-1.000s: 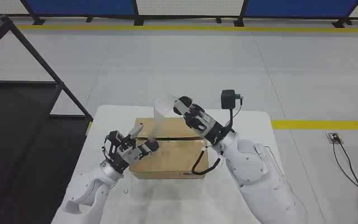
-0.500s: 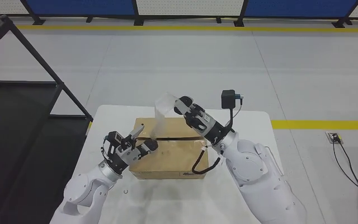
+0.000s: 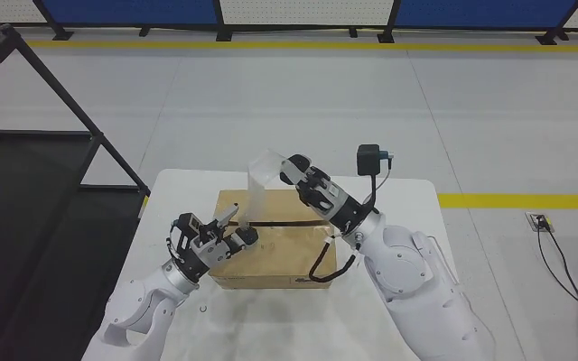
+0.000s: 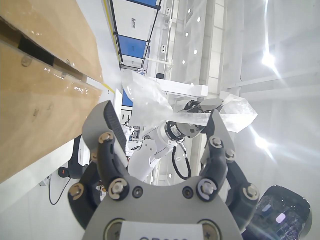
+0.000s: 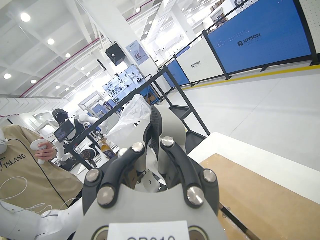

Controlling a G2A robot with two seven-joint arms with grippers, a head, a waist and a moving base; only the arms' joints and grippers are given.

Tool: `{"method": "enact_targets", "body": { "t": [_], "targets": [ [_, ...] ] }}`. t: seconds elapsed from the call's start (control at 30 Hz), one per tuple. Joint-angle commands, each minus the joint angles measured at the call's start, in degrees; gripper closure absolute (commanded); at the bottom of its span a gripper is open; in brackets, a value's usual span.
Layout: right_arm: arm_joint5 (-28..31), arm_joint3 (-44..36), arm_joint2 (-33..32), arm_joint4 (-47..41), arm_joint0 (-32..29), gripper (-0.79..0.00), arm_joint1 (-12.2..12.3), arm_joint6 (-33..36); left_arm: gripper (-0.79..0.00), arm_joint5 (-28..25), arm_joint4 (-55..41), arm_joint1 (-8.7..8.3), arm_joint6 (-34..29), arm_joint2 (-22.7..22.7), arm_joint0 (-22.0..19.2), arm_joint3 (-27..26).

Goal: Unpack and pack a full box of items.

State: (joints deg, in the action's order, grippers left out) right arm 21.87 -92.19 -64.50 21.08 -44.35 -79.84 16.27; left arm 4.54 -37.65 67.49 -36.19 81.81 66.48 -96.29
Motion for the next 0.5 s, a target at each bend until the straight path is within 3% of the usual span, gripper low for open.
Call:
{"method": "enact_targets", "body": {
  "t": [0.0,0.03,0.1,0.47],
  "targets": [
    [0.00,0.06,-0.06,-0.05,-0.06,0.000,-0.01,0.08,-0.126,-0.14,-0.12,0.00,0.02,-0.01,-0.07,0.06],
    [0.03,0.06,-0.12,-0.07,-0.11,0.000,-0.01,0.05,-0.055,-0.15,-0.13,0.00,0.03,-0.04,-0.09,0.08],
    [0.16,0.07,-0.29,-0.08,-0.21,0.000,0.01,0.06,0.000,-0.27,-0.06,0.00,0.06,-0.06,-0.13,0.09],
    [-0.35,1.01,-1.14,-0.12,-0.26,0.000,0.01,-0.31,0.000,-0.74,-0.17,-0.10,0.24,0.42,0.54,-0.56]
  ]
}}
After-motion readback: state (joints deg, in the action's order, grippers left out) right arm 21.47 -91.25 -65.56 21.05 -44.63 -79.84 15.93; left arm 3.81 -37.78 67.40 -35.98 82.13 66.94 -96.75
